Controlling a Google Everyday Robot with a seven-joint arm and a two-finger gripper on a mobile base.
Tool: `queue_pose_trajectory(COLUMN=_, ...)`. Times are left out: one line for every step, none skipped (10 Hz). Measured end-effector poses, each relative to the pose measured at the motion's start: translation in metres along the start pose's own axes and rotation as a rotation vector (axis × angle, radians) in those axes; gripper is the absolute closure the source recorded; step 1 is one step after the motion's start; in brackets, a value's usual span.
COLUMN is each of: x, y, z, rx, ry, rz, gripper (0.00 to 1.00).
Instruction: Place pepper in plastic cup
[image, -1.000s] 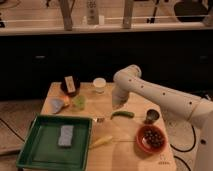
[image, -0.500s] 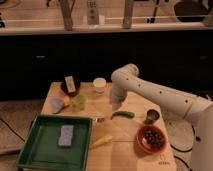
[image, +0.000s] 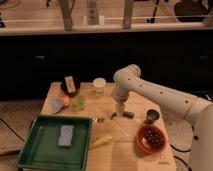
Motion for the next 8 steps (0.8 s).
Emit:
queue_pose_trajectory(x=0.005, y=0.000, z=0.005, rx=-0.006, ry=0.001, rz=0.011, gripper=0.24)
queue_pose_trajectory(x=0.013, y=0.001, z=0.011, rx=-0.011, ry=0.001, rz=0.029, gripper=0.24)
queue_pose_trajectory(x=0.021, y=0.003, z=0.016, rx=-0.015, ry=0.002, rz=0.045, gripper=0.24)
queue_pose_trajectory(x=0.028, y=0.004, z=0.022, rx=-0.019, ry=0.003, rz=0.060, gripper=0.24)
queue_pose_trajectory(x=0.033, y=0.005, z=0.028, rx=-0.023, ry=0.004, rz=0.072, gripper=0.24)
queue_pose_trajectory(x=0.039, y=0.007, z=0.036, rx=-0.029, ry=0.006, rz=0.085, gripper=0.24)
queue_pose_trajectory(x=0.047, y=0.010, z=0.045, rx=-0.038, ry=0.009, rz=0.103, gripper=0.24)
queue_pose_trajectory(x=0.053, y=0.011, z=0.050, rx=-0.044, ry=0.012, rz=0.116, gripper=0.24)
